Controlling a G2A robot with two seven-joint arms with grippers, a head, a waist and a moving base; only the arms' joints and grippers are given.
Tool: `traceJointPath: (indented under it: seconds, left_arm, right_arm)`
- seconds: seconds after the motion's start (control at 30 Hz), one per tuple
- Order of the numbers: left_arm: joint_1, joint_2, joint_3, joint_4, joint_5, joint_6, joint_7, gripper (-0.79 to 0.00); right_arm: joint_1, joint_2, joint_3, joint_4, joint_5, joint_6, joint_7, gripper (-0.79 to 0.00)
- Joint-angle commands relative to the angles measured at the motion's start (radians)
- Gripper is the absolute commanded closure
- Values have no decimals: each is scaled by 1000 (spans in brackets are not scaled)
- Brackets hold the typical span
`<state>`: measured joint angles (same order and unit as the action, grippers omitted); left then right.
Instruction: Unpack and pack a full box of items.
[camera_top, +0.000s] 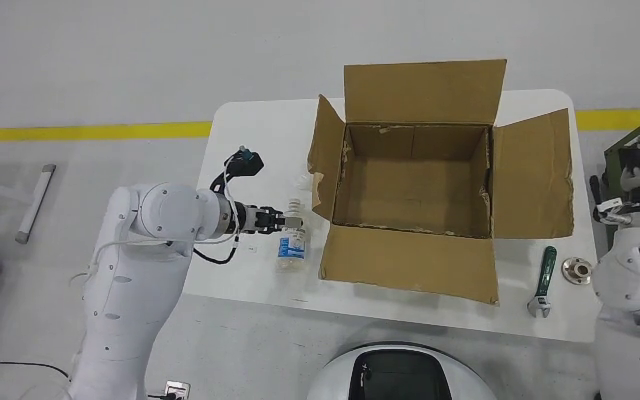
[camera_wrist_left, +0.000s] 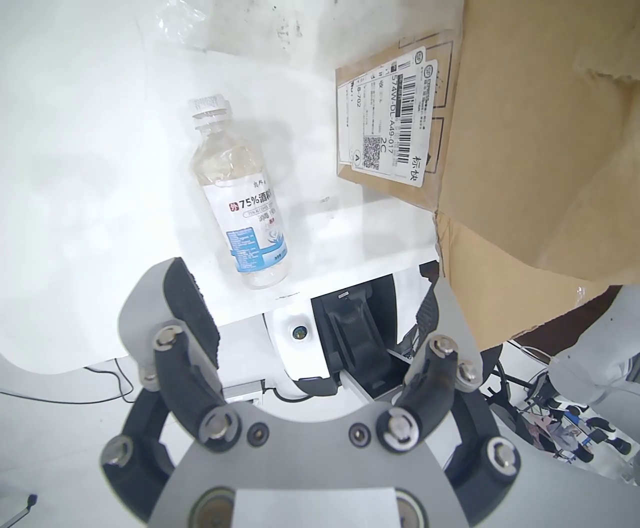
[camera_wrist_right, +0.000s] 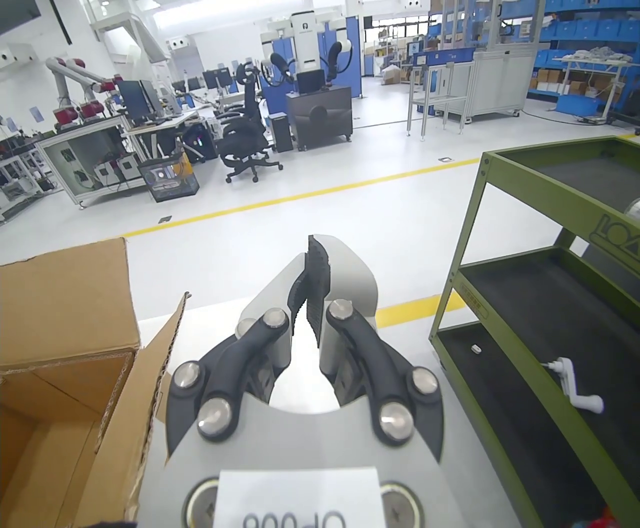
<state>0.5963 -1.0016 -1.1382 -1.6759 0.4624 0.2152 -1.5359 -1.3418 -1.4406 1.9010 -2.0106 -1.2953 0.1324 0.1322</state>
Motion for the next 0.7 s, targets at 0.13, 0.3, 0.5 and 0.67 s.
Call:
traceJointPath:
  seconds: [0.13,0.3,0.5,0.67]
  left_arm:
    - [40,1,33,-6,3,-54,21,-785]
    - [66,7,102,3,121,-105,0,-785]
    - [82,4,134,34,146,-110,36,-785]
    - [84,-3,182,62,200,-173,109,-785]
  right_arm:
    - [1,3,-14,3,-11,15,8,0]
    - [-3,5,-13,-4,1,29,9,0]
    - [-14,7,-11,-15,6,35,13,0]
    - [-18,10,-17,-18,8,38,17,0]
